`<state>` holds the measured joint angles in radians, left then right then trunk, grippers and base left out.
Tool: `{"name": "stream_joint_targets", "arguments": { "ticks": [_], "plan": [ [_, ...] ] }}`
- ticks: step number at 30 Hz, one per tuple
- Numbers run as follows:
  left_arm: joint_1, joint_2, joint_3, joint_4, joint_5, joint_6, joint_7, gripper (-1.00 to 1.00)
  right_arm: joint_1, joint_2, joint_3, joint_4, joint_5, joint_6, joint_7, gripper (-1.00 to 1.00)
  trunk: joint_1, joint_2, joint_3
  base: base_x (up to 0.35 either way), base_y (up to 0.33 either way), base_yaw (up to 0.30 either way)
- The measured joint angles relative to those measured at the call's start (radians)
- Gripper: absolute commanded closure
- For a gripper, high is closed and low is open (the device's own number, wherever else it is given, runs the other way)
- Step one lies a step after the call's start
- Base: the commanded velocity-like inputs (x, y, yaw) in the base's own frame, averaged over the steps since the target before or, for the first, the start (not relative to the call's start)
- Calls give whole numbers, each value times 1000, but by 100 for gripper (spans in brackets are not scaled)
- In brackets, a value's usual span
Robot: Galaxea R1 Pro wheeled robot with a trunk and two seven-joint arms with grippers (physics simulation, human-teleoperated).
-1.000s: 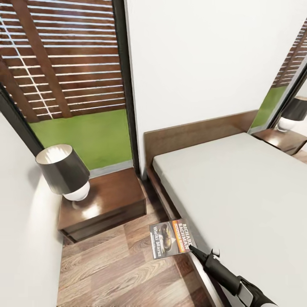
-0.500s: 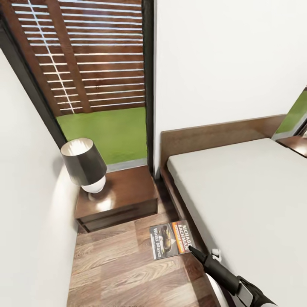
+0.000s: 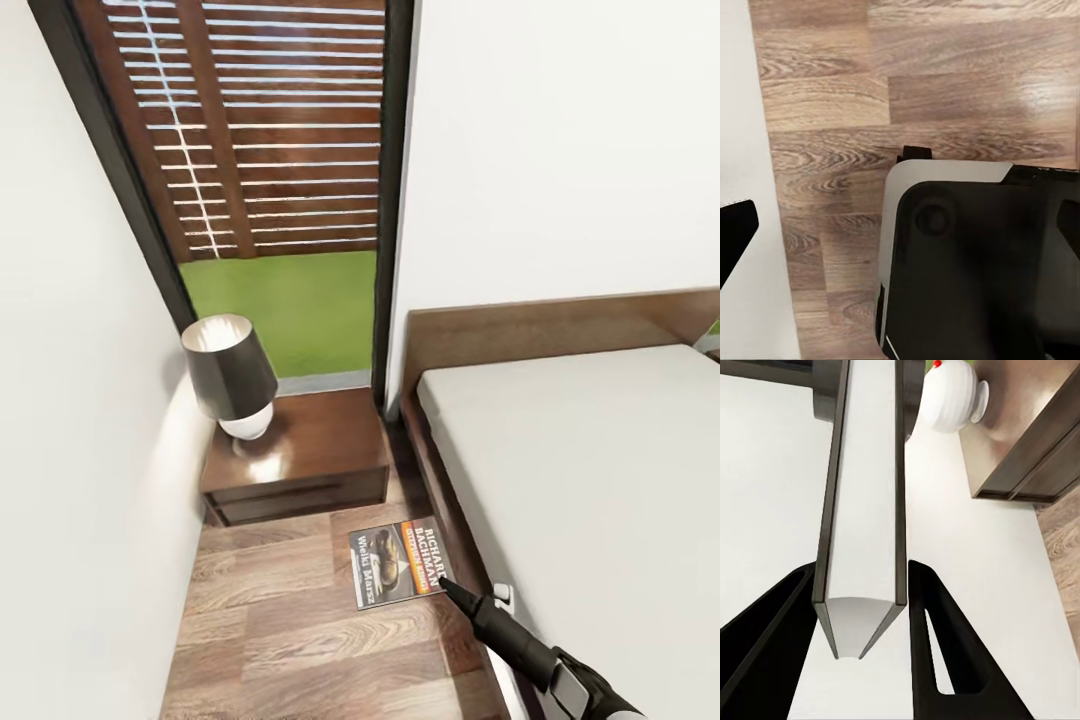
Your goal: In the bedroom, move the book from the bed onto either nightstand, and place the two sandals side by side next to the bed.
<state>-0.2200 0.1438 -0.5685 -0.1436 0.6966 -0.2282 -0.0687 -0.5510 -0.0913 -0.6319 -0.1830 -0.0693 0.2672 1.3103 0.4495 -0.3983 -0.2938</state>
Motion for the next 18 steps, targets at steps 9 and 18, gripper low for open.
{"name": "stream_joint_targets", "arguments": {
  "ticks": [9,18],
  "plan": [
    [0,-1,-1,0,-1,0,-1,-100,0,1,-1,-1,0,0,-1,100,0,0,0,0,-153,41],
    [0,-3,-3,0,-2,0,0,-100,1,1,-2,-1,0,0,-1,100,0,0,0,0,-155,121]
  ]
}}
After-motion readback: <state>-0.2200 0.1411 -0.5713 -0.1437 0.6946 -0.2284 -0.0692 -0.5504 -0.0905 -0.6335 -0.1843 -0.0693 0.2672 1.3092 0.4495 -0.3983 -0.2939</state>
